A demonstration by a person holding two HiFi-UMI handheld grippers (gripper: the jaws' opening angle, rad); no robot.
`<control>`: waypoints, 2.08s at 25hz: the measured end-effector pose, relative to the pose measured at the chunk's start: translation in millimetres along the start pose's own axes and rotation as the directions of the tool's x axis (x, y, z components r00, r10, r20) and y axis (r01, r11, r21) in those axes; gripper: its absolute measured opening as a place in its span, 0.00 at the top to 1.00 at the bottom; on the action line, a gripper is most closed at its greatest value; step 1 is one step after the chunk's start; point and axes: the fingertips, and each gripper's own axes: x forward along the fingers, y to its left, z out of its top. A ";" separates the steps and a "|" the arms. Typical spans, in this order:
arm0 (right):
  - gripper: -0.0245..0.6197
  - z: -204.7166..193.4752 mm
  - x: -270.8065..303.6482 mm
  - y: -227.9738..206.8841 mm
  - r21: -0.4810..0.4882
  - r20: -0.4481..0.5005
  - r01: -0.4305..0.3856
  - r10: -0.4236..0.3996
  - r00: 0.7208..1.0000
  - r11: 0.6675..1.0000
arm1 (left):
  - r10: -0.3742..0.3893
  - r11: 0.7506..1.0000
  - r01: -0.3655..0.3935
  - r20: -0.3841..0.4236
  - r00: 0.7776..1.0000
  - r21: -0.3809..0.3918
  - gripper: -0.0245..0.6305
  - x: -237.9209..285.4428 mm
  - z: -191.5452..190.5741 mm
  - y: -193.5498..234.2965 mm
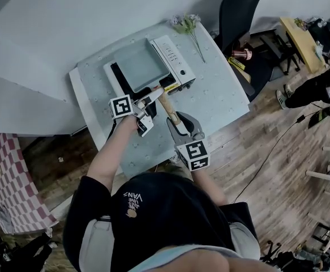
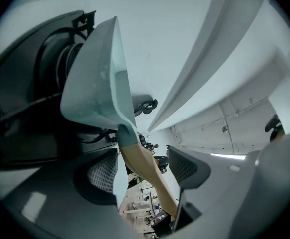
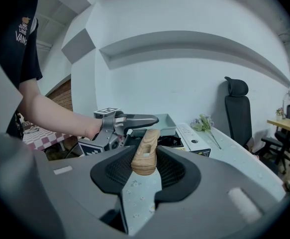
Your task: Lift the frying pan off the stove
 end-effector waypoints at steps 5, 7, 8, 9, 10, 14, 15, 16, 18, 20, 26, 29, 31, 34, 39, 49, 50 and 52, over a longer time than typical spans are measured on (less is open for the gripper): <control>0.75 -0.6 -2.2 -0.2 0.013 0.008 -0.002 0.002 1.000 1.000 | -0.004 0.993 0.005 0.003 1.000 -0.114 0.51 14.9 -7.0 0.6; 0.75 -1.2 -2.5 0.1 0.021 0.011 0.000 0.000 1.000 1.000 | -0.003 0.999 0.002 -0.019 1.000 -0.054 0.51 19.0 -5.7 3.7; 0.75 -1.5 -2.9 0.3 0.025 0.012 0.001 -0.002 1.000 1.000 | -0.002 1.000 0.001 -0.031 1.000 -0.027 0.52 20.5 -5.4 5.3; 0.75 -1.9 -3.2 0.5 0.028 0.012 0.005 -0.005 1.000 1.000 | -0.002 1.000 0.002 -0.038 0.999 -0.021 0.55 21.5 -5.7 6.3; 0.75 -2.4 -3.4 0.8 0.030 0.011 0.010 -0.010 1.000 1.000 | -0.006 0.999 0.004 -0.042 0.999 -0.032 0.63 21.9 -6.3 6.5; 0.75 -5.6 -3.9 3.6 0.032 0.001 0.033 -0.033 0.999 0.999 | -0.010 0.996 0.005 -0.053 0.999 -0.088 0.66 20.9 -10.2 4.4; 0.75 -6.4 -4.5 4.7 0.036 0.002 0.039 -0.039 0.999 0.999 | -0.006 0.996 0.001 -0.059 0.998 -0.089 0.66 20.3 -11.5 4.4; 0.75 -7.1 -5.3 5.8 0.042 0.004 0.046 -0.046 0.999 0.998 | -0.001 0.996 -0.005 -0.065 0.998 -0.090 0.66 19.6 -12.9 4.5; 0.75 -8.7 -7.6 8.9 0.054 0.007 0.057 -0.058 0.998 0.997 | 0.015 0.998 -0.020 -0.079 0.997 -0.064 0.67 17.4 -14.7 6.2; 0.75 -10.0 -10.5 13.5 0.062 0.008 0.067 -0.068 0.998 0.996 | 0.028 0.998 -0.032 -0.093 0.995 -0.046 0.67 14.0 -17.9 5.8; 0.75 -15.7 -18.2 34.9 0.093 0.017 0.116 -0.118 0.993 0.989 | 0.040 0.999 -0.043 -0.154 0.987 -0.017 0.67 -1.8 -30.3 0.5; 0.75 -19.7 -20.9 49.6 0.107 0.029 0.145 -0.149 0.988 0.984 | 0.030 1.000 -0.031 -0.189 0.981 -0.003 0.67 -12.3 -36.5 -1.5; 0.75 -21.1 -23.3 59.6 0.118 0.039 0.170 -0.175 0.984 0.978 | 0.020 1.000 -0.020 -0.217 0.976 0.003 0.67 -19.0 -41.5 -3.9; 0.75 -23.4 -29.5 74.6 0.127 0.045 0.205 -0.212 0.976 0.970 | 0.006 1.000 -0.002 -0.251 0.968 0.016 0.67 -29.6 -49.7 -10.2; 0.75 -30.6 -44.4 97.8 0.129 0.042 0.237 -0.244 0.969 0.963 | -0.011 0.999 0.023 -0.283 0.959 0.040 0.67 -47.2 -65.3 -23.5; 0.75 -31.4 -82.1 119.6 0.109 0.069 0.226 -0.234 0.970 0.968 | -0.028 0.998 0.043 -0.263 0.964 0.051 0.67 -67.5 -95.2 -48.3; 0.75 -30.9 -86.6 121.7 0.105 0.072 0.222 -0.230 0.971 0.969 | -0.028 0.998 0.043 -0.257 0.966 0.053 0.67 -69.9 -98.7 -51.2; 0.75 -33.5 -99.2 126.3 0.098 0.080 0.211 -0.219 0.972 0.972 | -0.028 0.997 0.045 -0.246 0.969 0.062 0.67 -74.4 -109.0 -58.7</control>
